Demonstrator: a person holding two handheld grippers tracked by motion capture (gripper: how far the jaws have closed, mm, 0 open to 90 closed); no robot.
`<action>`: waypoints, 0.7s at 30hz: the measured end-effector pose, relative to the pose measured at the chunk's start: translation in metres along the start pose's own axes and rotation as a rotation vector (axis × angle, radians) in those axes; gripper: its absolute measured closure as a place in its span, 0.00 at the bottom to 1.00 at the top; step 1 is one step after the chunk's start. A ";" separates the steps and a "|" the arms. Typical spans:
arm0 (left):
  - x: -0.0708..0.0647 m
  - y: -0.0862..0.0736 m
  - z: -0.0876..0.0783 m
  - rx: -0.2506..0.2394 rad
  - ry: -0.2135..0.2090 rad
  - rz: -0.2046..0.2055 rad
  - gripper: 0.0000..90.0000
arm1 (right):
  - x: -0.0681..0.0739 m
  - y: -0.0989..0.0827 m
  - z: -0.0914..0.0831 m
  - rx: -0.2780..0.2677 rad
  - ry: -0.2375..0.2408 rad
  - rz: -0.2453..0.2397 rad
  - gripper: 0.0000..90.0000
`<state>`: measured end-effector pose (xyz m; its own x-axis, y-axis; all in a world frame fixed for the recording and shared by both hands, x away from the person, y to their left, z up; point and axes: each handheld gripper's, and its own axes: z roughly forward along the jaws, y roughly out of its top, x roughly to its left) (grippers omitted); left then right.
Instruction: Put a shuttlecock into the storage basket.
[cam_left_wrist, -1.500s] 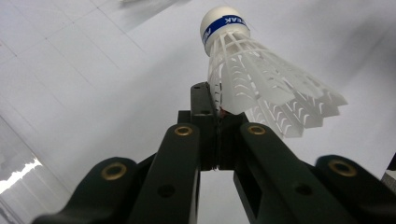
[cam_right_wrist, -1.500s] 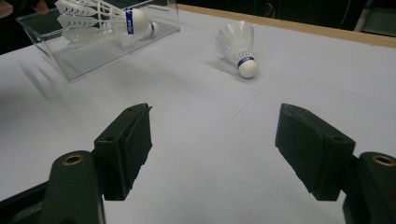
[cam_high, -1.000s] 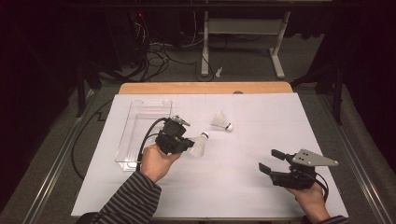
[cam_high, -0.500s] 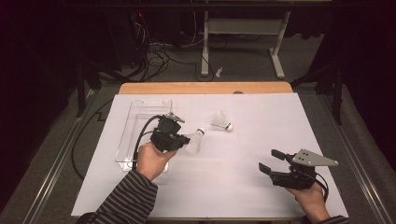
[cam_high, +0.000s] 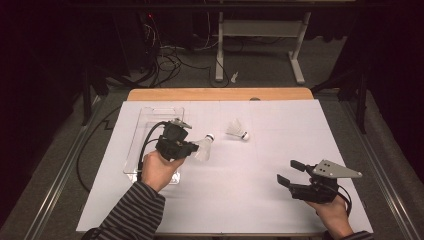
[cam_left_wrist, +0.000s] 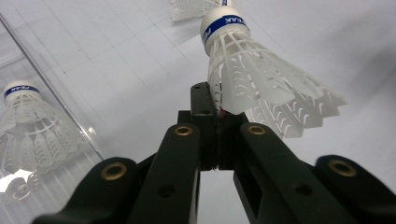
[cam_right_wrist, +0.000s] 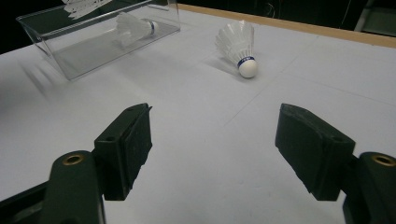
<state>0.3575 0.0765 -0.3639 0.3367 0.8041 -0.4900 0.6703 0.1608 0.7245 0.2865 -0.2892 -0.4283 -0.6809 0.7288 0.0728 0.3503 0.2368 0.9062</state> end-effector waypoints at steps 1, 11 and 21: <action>0.000 0.000 0.000 -0.005 0.002 -0.004 0.99 | 0.000 0.000 0.000 0.000 0.000 0.000 0.31; 0.010 0.008 -0.006 -0.034 0.020 -0.021 0.99 | 0.000 0.000 0.000 0.000 0.000 0.001 0.31; 0.021 0.016 -0.010 -0.064 0.044 -0.041 0.99 | 0.000 0.000 0.000 0.001 0.000 0.002 0.31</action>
<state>0.3685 0.1015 -0.3576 0.2795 0.8204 -0.4988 0.6391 0.2288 0.7344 0.2870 -0.2894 -0.4285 -0.6803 0.7292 0.0742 0.3522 0.2364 0.9056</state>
